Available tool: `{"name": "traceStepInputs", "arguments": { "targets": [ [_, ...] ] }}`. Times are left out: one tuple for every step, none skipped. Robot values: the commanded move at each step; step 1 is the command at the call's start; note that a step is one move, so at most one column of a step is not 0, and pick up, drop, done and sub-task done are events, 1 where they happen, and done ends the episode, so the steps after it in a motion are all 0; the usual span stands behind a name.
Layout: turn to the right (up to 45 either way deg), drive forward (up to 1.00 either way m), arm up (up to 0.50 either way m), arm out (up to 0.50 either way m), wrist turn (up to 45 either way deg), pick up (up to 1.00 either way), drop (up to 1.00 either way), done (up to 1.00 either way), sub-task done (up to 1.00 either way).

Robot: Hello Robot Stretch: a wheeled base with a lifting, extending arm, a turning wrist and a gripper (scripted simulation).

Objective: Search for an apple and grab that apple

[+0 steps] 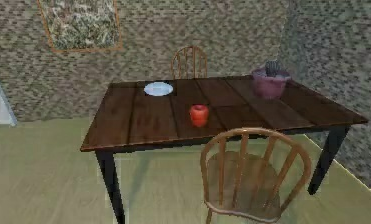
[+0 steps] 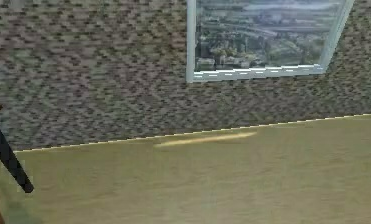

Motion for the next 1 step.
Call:
{"name": "traceStepInputs", "arguments": {
  "targets": [
    [45.0,0.00,0.00,0.00,0.0,0.00,0.00,0.00,0.00]
  ]
}}
